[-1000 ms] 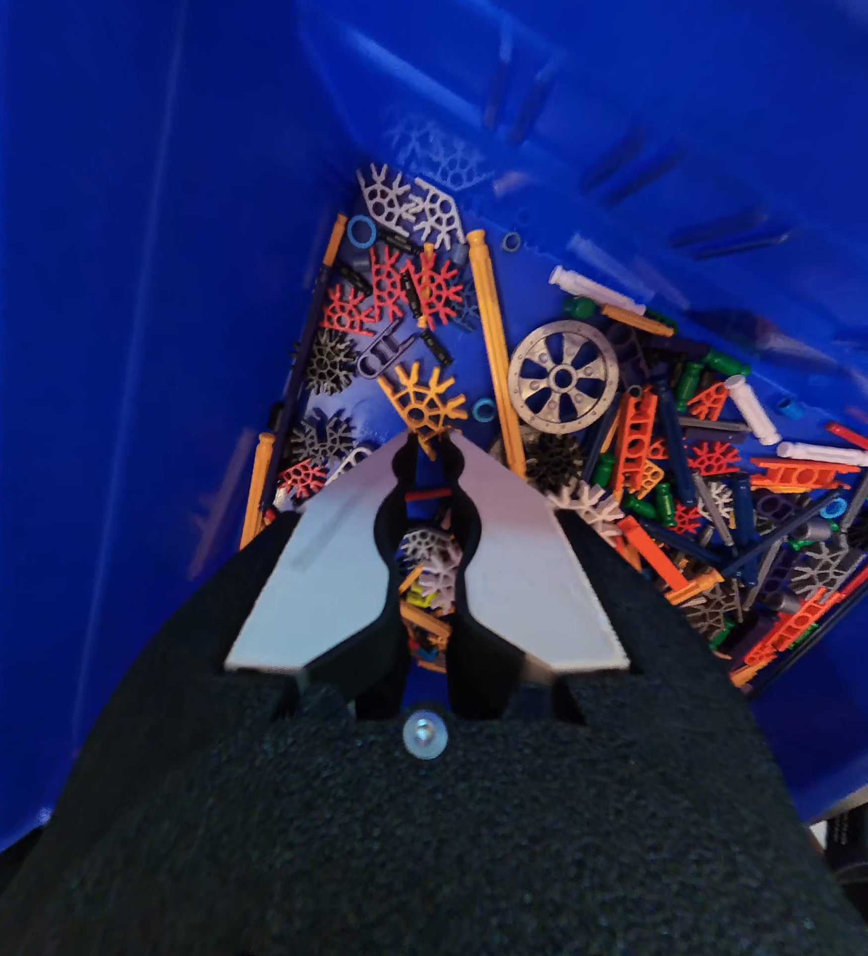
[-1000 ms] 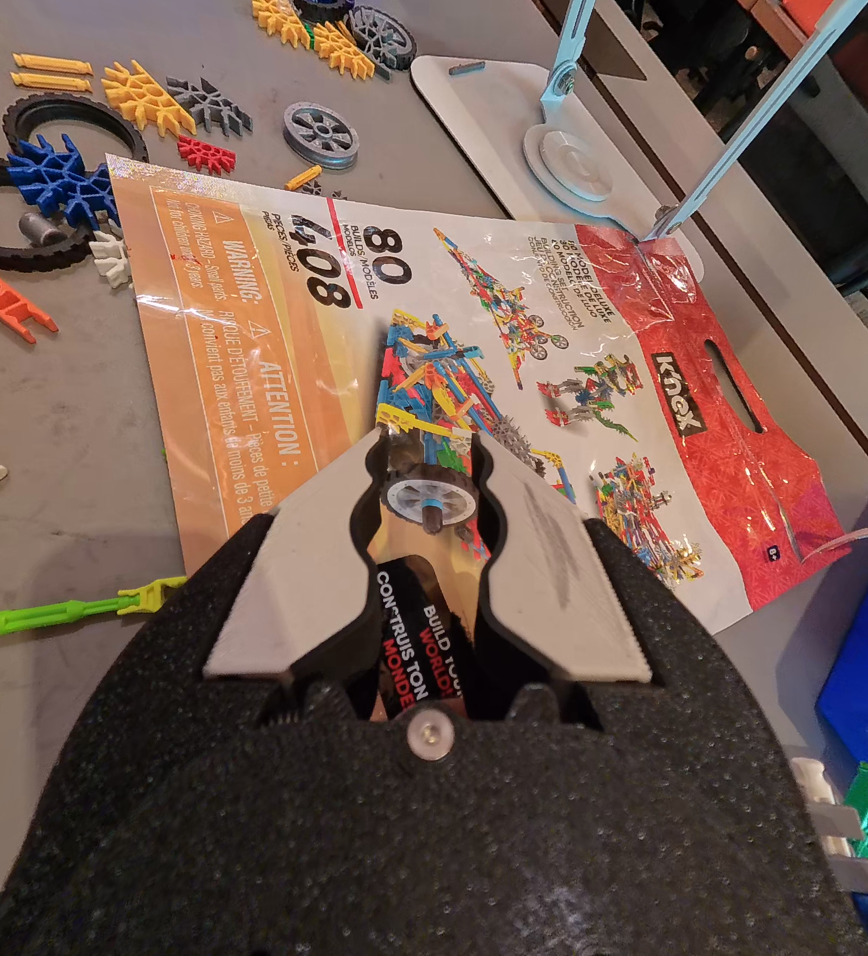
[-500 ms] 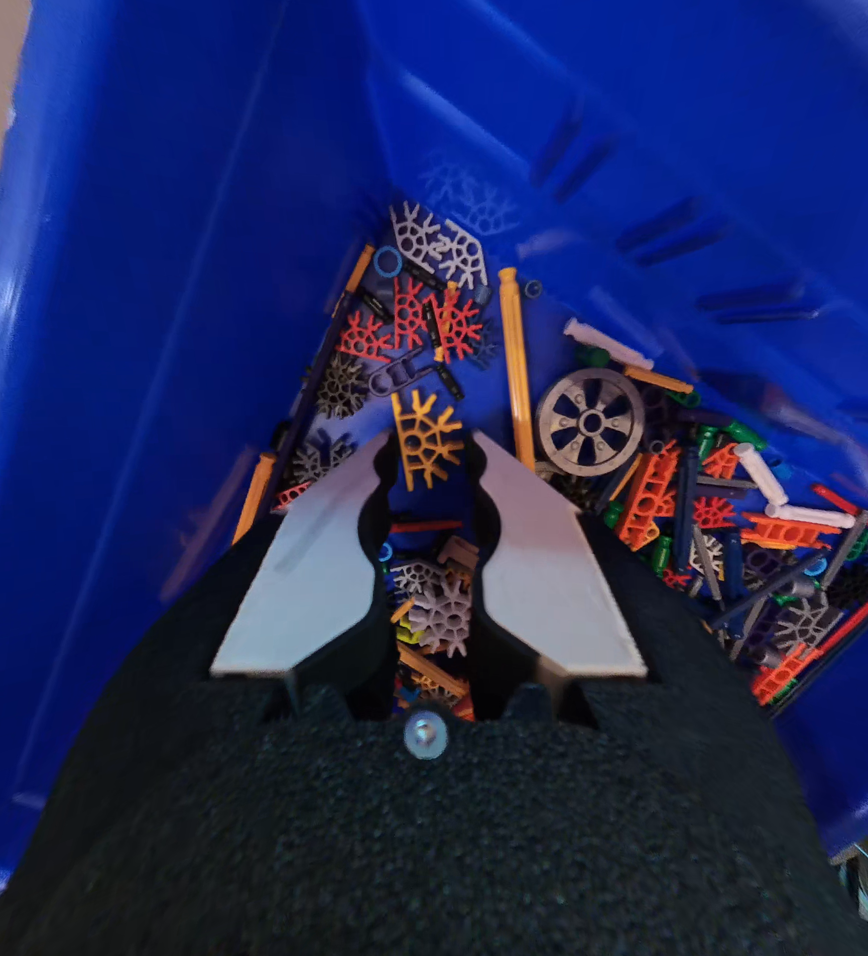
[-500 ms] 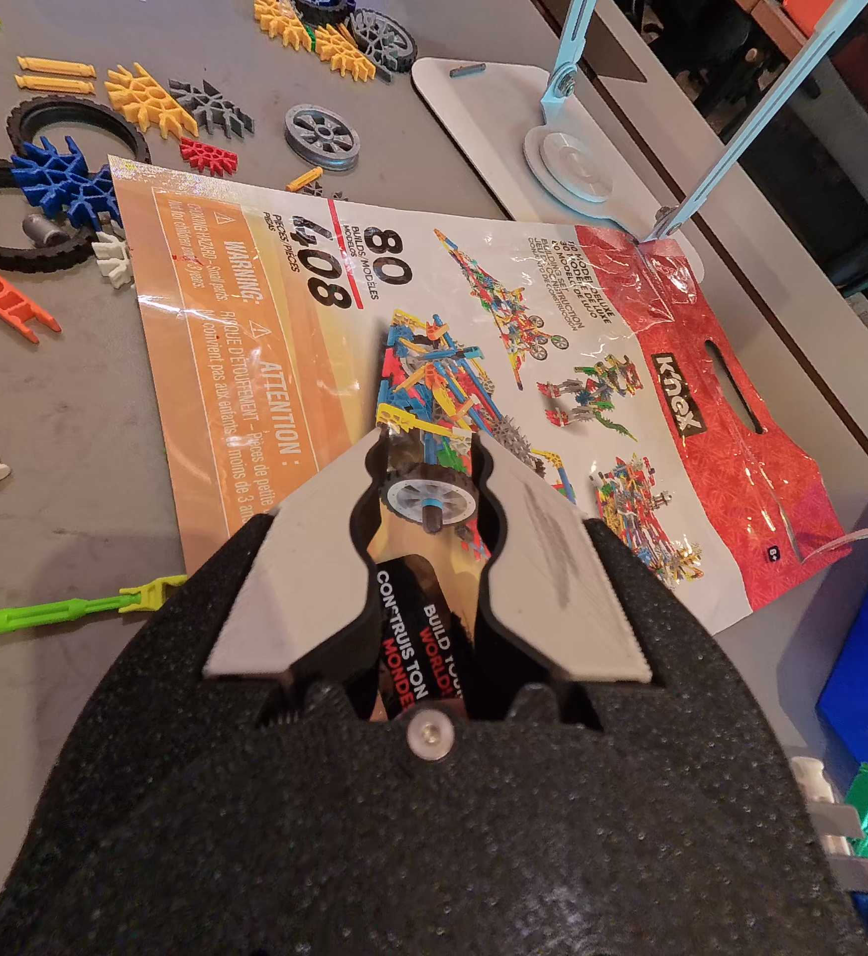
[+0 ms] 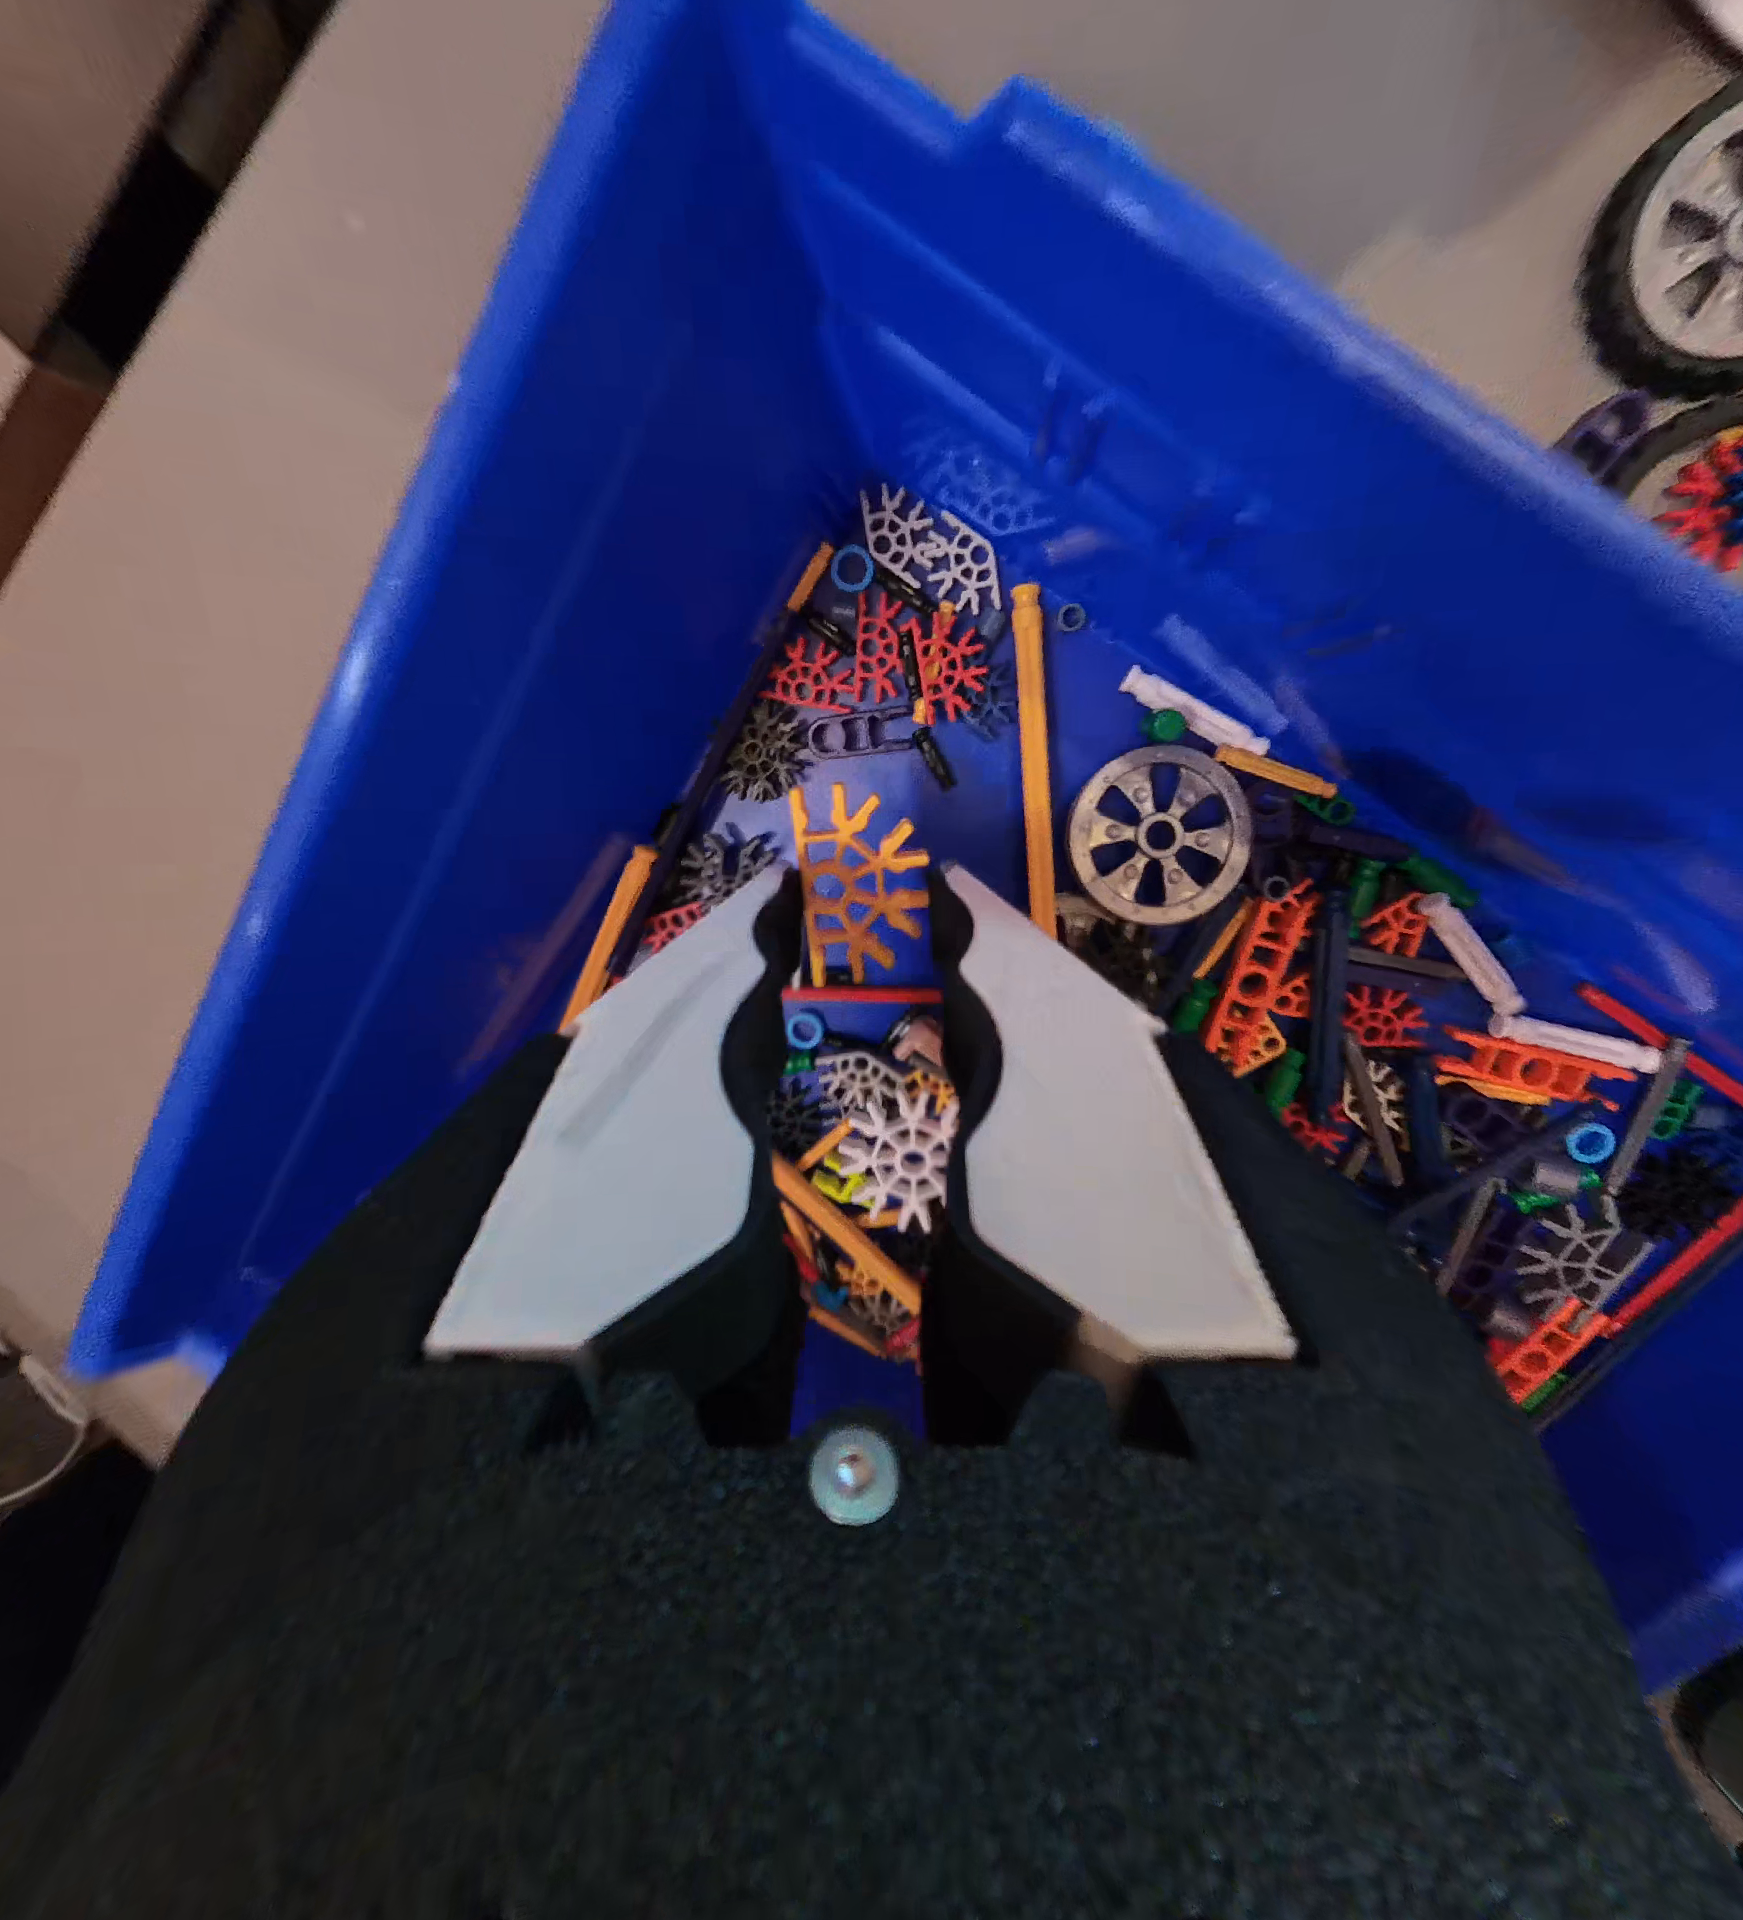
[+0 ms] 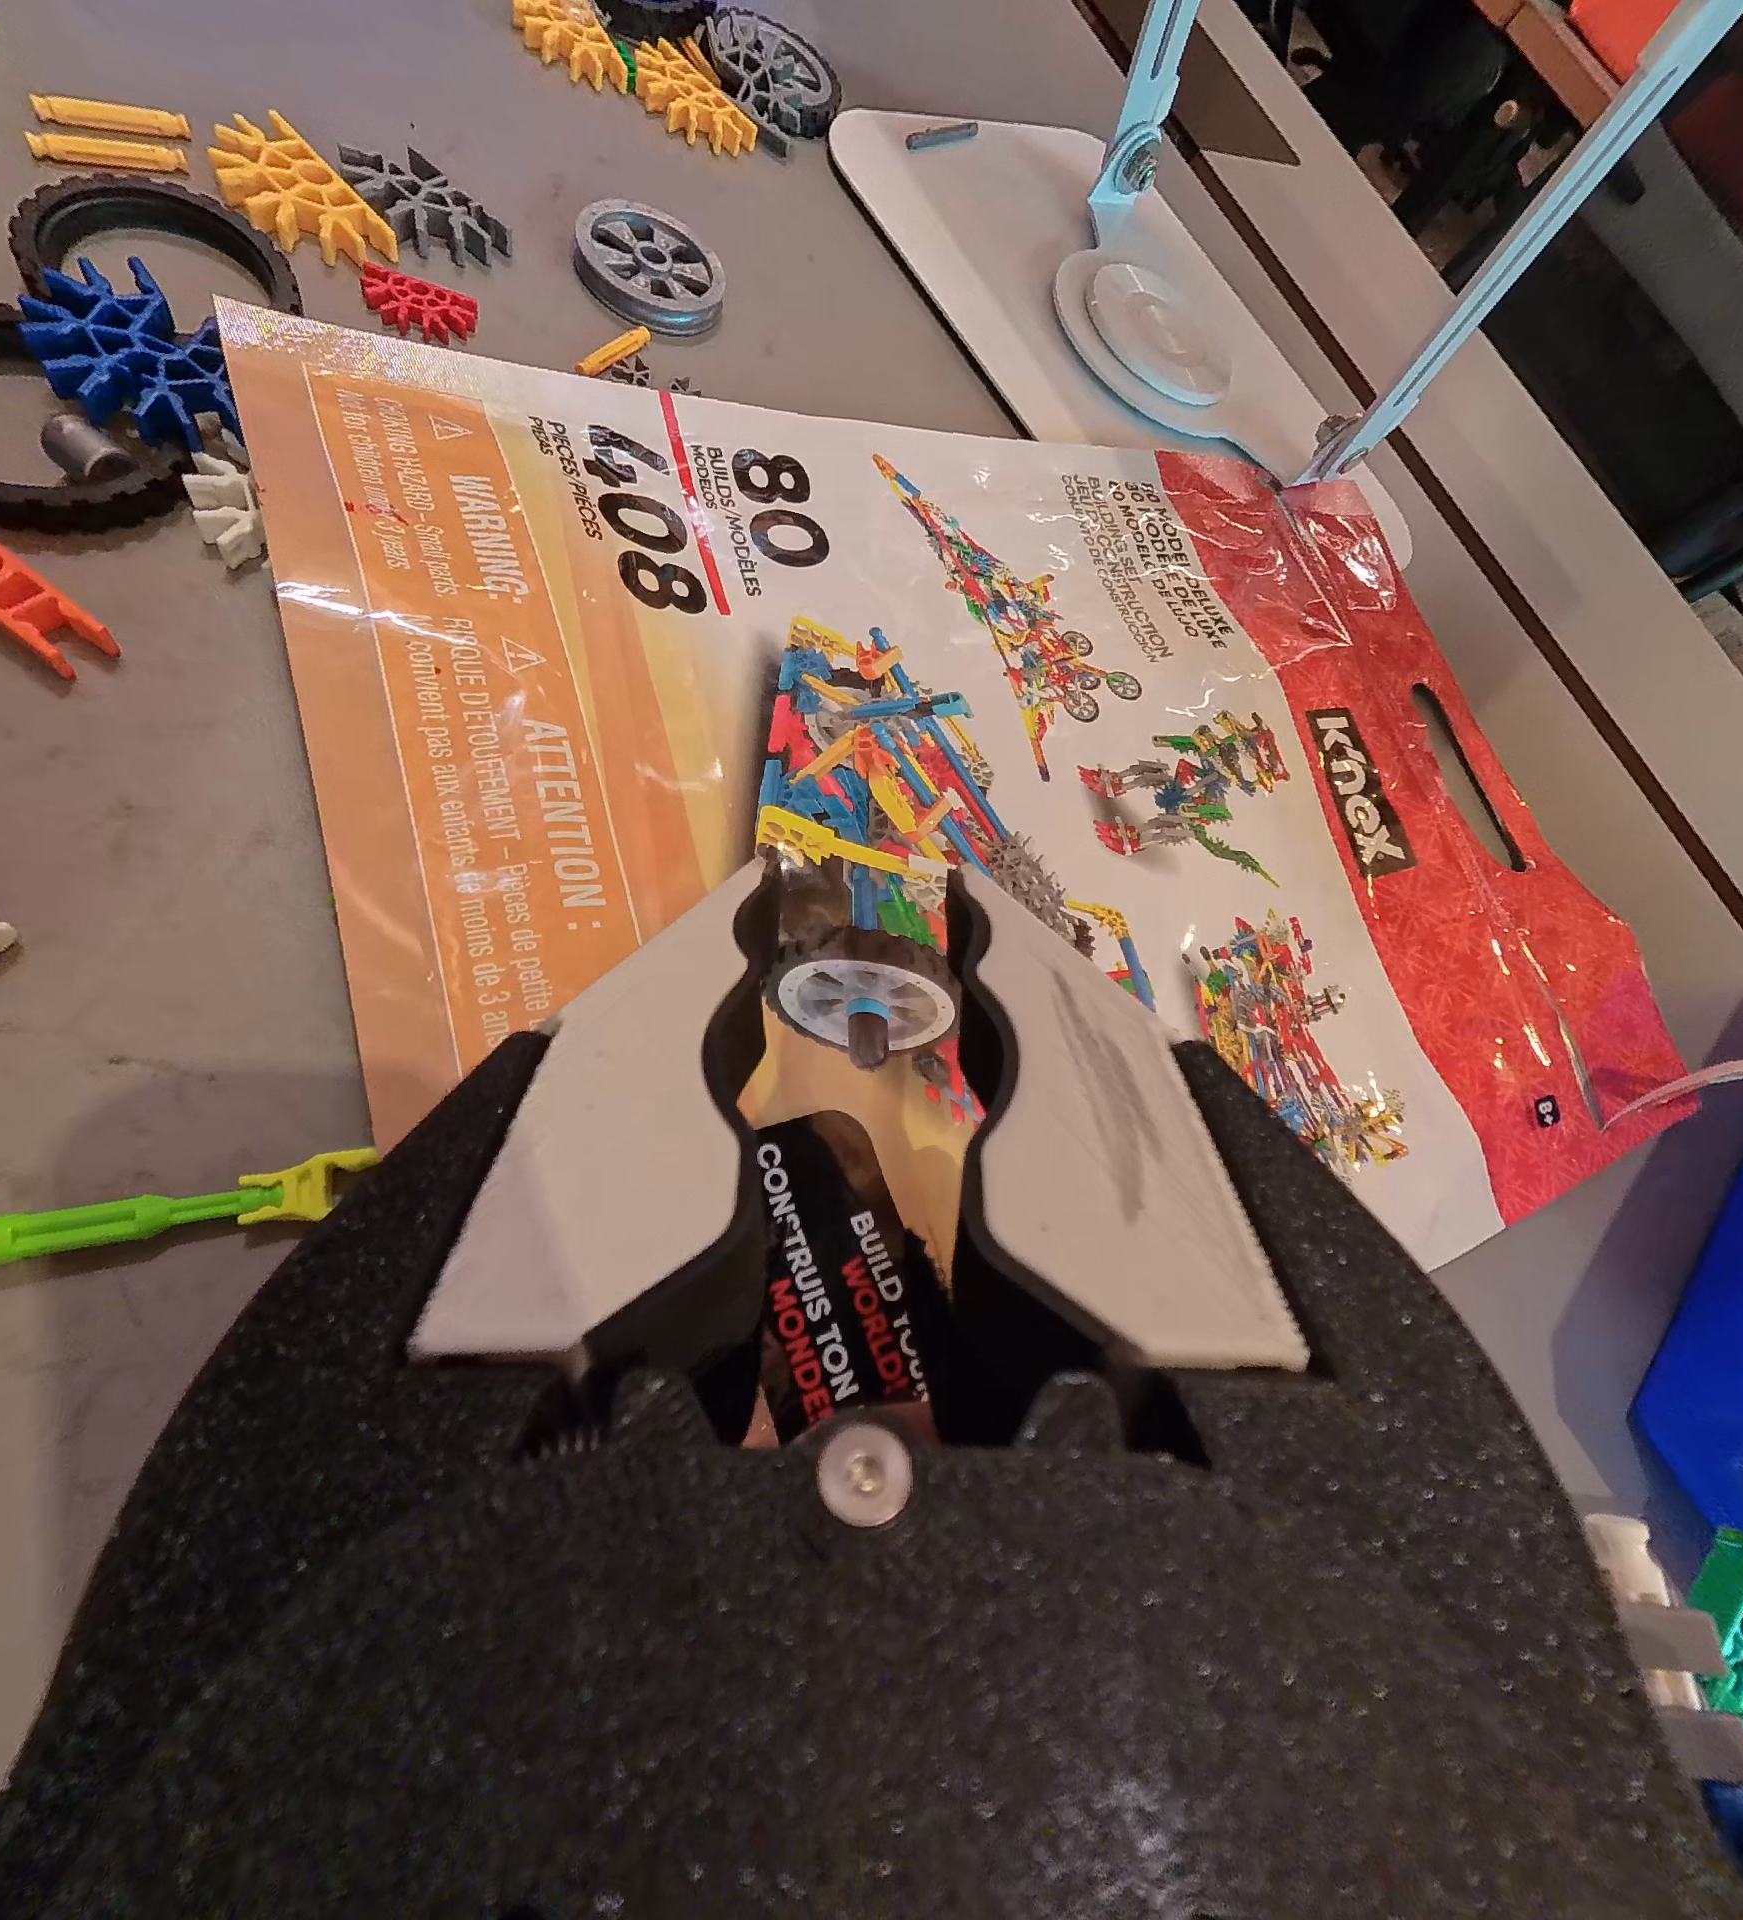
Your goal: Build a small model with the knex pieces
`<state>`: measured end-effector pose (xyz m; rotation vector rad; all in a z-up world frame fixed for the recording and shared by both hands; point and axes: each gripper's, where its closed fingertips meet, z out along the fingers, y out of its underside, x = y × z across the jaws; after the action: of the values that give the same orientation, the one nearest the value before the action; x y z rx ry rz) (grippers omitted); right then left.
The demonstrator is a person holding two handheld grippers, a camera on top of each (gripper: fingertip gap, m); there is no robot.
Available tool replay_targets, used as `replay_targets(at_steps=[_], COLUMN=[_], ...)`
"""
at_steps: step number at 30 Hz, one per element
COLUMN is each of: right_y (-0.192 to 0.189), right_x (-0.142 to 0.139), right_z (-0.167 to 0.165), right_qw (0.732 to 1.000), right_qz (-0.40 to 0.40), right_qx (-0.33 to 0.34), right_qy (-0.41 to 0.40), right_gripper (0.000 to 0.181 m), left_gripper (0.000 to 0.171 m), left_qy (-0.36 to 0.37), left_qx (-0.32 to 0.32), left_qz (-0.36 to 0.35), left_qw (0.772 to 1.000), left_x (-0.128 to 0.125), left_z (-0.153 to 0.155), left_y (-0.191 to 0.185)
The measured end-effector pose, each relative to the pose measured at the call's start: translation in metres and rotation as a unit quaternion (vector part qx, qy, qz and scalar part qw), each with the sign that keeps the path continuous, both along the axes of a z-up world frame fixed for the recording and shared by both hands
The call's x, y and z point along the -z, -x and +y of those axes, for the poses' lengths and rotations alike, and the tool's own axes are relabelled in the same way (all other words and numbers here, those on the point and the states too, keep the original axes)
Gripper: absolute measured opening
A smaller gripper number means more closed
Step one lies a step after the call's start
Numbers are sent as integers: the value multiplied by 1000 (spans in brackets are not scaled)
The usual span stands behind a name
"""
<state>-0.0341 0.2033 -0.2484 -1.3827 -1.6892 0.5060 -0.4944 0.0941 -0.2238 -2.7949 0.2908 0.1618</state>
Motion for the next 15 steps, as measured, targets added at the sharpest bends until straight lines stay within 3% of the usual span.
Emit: replay_targets(at_steps=[4,9,12,15], right_y=[0,0,0,0], right_x=[0,0,0,0], right_z=[0,0,0,0], right_qw=[1000,1000,1000,1000], right_qz=[-1,-1,-1,-2], right_qx=[0,0,0,0], right_qy=[-3,-5,-5,-6], right_gripper=[30,30,30,30], left_gripper=[22,22,22,22], left_qy=[-47,-105,-121,-120], left_qx=[9,56,102,148], left_qz=[19,22,16,-10], left_qw=[999,993,987,982], left_x=[-41,-86,-93,-84], left_z=[-5,-12,-17,-24], left_y=[-20,-93,-155,-218])
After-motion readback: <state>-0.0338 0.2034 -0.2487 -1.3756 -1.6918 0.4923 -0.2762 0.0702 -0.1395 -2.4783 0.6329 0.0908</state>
